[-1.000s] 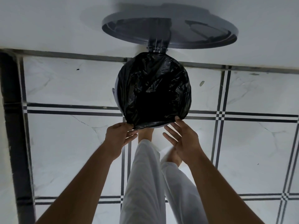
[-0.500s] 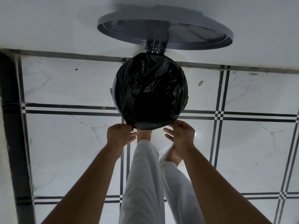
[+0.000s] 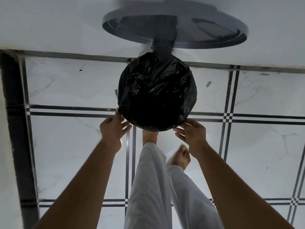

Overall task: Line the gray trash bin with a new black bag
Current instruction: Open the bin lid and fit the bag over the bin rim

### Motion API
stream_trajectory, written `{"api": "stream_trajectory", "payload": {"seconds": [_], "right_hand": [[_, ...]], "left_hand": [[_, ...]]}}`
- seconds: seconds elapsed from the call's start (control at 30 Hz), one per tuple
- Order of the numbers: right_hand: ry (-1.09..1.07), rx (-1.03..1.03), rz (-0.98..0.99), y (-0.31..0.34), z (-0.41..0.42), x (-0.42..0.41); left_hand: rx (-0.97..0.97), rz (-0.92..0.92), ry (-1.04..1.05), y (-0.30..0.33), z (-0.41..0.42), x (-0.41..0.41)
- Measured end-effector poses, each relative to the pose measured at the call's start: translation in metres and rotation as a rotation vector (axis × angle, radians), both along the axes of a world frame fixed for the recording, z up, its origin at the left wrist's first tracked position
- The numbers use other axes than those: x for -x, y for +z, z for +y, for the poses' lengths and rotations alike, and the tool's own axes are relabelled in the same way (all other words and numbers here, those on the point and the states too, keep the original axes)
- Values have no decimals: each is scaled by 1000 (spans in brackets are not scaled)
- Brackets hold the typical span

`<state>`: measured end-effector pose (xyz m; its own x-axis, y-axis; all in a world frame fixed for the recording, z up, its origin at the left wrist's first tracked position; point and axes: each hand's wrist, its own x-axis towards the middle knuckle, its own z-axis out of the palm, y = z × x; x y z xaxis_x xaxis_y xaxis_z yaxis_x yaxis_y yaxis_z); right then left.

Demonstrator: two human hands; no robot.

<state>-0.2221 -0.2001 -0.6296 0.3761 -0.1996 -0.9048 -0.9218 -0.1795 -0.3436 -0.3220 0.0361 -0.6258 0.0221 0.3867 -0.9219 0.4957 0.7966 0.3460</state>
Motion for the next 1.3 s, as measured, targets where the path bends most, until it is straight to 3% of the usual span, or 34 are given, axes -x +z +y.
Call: {"api": "stream_trajectory", "payload": {"seconds": [0.3,0.57,0.83,0.93,1.03,1.13,1.3], "right_hand": [[134,220,-209,15,19,-29],[173,246,-266,3,35,-39],[181,312,-334,-3,28,-31],[262,343,-443,9,32,-35],[343,278,-487,15,40,-42],[384,223,-446,15,47,-53],[389,221,-378,10,47,-73]], "left_hand": [[-224,-29,-402,8,35,-21],[-227,40,-296,-12,54,-24],[-147,210,-356,-30,67,-45],[-317,242,-333,-27,71,-53],[-496,99,-460,-8,57,-69],[-439,21,-692,2,36,-79],[-289,156,-750,-4,51,-102]]}}
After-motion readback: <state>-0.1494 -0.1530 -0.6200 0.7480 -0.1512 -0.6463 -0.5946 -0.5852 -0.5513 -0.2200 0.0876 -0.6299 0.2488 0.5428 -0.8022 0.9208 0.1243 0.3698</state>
